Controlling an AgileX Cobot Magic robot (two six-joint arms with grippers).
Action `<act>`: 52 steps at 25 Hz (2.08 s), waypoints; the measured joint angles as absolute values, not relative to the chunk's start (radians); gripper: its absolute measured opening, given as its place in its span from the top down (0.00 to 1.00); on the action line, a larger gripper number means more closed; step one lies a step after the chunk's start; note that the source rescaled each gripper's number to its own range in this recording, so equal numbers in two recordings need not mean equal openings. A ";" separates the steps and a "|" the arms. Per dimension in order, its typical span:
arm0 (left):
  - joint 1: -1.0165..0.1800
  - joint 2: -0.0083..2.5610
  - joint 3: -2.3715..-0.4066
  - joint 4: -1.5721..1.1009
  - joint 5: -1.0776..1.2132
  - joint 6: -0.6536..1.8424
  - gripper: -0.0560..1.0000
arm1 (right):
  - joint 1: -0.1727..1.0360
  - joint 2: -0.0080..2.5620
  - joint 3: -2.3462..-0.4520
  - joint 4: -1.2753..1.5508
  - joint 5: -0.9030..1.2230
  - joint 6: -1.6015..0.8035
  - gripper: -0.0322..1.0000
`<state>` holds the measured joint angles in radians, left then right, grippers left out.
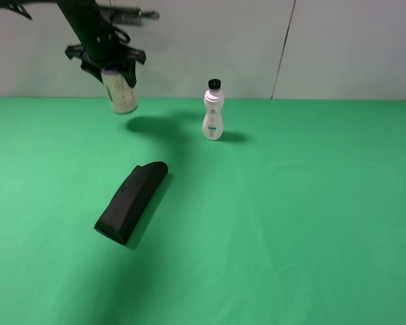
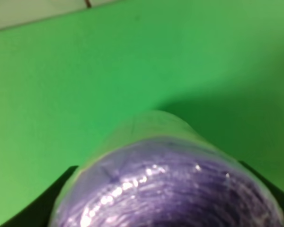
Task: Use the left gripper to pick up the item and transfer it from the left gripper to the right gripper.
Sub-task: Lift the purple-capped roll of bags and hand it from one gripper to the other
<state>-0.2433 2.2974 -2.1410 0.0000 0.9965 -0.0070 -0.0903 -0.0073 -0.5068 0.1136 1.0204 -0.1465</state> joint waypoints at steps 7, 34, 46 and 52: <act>-0.243 2.194 -2.178 -0.055 1.135 -0.010 0.95 | -0.090 -0.007 -0.507 0.114 1.020 -0.146 0.00; -0.645 2.041 -2.168 -0.059 1.169 -0.033 0.95 | -0.090 -0.007 -0.507 0.110 1.020 -0.146 0.00; -0.746 2.041 -1.985 -0.208 1.137 -0.049 0.95 | -0.090 -0.007 -0.507 0.121 1.020 -0.146 0.00; -0.749 2.041 -1.910 -0.263 1.074 -0.054 0.95 | -0.090 -0.007 -0.507 0.154 1.020 -0.142 0.00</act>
<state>-0.7485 2.0415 -1.9104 -0.2631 1.0745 -0.0540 -0.0903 -0.0073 -0.5068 0.1538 1.0204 -0.1421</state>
